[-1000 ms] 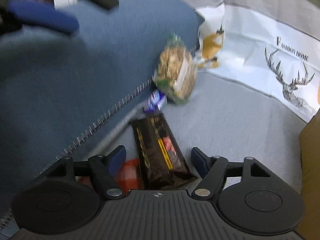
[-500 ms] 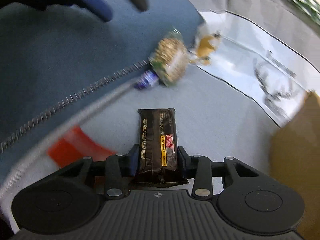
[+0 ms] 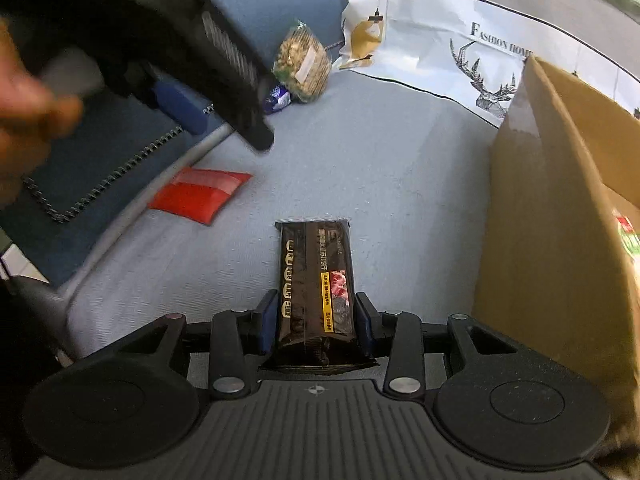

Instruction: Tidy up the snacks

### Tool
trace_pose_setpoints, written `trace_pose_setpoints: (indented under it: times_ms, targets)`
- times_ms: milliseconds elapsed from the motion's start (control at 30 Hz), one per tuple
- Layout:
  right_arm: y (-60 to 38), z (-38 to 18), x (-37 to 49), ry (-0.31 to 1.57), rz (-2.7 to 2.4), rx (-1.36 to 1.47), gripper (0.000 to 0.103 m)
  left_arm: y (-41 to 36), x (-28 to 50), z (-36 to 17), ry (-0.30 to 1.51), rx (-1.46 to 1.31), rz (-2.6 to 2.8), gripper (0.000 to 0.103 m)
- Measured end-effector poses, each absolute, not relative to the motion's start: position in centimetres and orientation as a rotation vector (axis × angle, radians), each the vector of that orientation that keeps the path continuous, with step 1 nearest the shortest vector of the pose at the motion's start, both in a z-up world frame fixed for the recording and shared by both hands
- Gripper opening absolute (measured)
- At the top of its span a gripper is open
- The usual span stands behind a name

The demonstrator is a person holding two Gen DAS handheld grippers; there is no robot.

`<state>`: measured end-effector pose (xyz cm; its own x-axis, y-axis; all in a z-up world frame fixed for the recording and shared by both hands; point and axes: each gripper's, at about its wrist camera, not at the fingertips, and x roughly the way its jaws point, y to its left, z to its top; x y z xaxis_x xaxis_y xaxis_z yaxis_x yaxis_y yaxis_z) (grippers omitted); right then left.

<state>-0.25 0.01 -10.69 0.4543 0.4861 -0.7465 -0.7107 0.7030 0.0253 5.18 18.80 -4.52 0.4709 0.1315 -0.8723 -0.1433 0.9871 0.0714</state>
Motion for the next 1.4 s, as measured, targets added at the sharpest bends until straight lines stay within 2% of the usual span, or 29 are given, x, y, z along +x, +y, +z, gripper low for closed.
trace_pose_setpoints:
  times_ms: [133, 200, 233, 267, 300, 333, 433, 567, 767, 900, 1033, 1100, 1167, 1233, 1300, 1400]
  targets:
    - [0.0, -11.4, 0.1, 0.825, 0.729, -0.329, 0.041, 18.0, 5.9, -6.1, 1.166, 0.09, 0.169, 0.066]
    - [-0.1, -11.7, 0.5, 0.843, 0.712, -0.315, 0.041, 18.1, 6.0, -6.5, 1.188, 0.125, 0.192, 0.062]
    - [-0.2, -11.8, 0.7, 0.851, 0.71, -0.301, 0.041, 18.3, 6.0, -6.6, 1.197, 0.135, 0.198, 0.044]
    - [-0.2, -11.8, 0.8, 0.854, 0.71, -0.291, 0.041, 18.4, 6.2, -6.7, 1.208, 0.145, 0.203, 0.032]
    - [-0.2, -11.8, 0.7, 0.852, 0.711, -0.293, 0.041, 18.5, 6.1, -6.7, 1.206, 0.162, 0.205, 0.03]
    - [-0.1, -11.8, 0.9, 0.849, 0.712, -0.298, 0.041, 18.4, 6.1, -6.7, 1.204, 0.172, 0.2, 0.019]
    - [-0.1, -11.9, 0.7, 0.843, 0.716, -0.3, 0.041, 18.2, 6.1, -6.2, 1.164, 0.194, 0.194, 0.0]
    - [-0.2, -12.0, 0.7, 0.843, 0.716, -0.297, 0.041, 18.0, 5.6, -3.3, 0.991, 0.133, 0.166, 0.0]
    - [-0.3, -11.9, 0.5, 0.838, 0.718, -0.294, 0.042, 21.9, 4.4, -0.7, 0.791, -0.361, 0.035, 0.0]
    - [-0.4, -12.0, 0.5, 0.836, 0.719, -0.295, 0.042, 22.6, 4.2, -1.1, 0.8, -0.513, -0.013, 0.0]
    - [-0.3, -12.0, 0.5, 0.836, 0.719, -0.296, 0.042, 22.2, 4.9, -1.7, 0.859, -0.427, 0.078, 0.002]
    - [-0.3, -12.0, 0.5, 0.835, 0.719, -0.297, 0.042, 21.4, 5.2, -2.3, 0.907, -0.279, 0.167, 0.014]
    - [-0.3, -12.0, 0.5, 0.835, 0.72, -0.297, 0.043, 20.5, 5.9, -3.7, 0.973, -0.143, 0.227, 0.036]
    - [-0.3, -12.0, 0.5, 0.835, 0.72, -0.298, 0.043, 20.0, 6.4, -4.7, 1.015, -0.099, 0.229, 0.037]
    - [-0.3, -12.0, 0.5, 0.834, 0.72, -0.298, 0.044, 19.5, 6.8, -5.2, 1.024, -0.088, 0.216, 0.044]
    - [-0.2, -12.0, 0.5, 0.835, 0.72, -0.298, 0.044, 18.7, 8.0, -6.0, 1.028, -0.048, 0.208, 0.061]
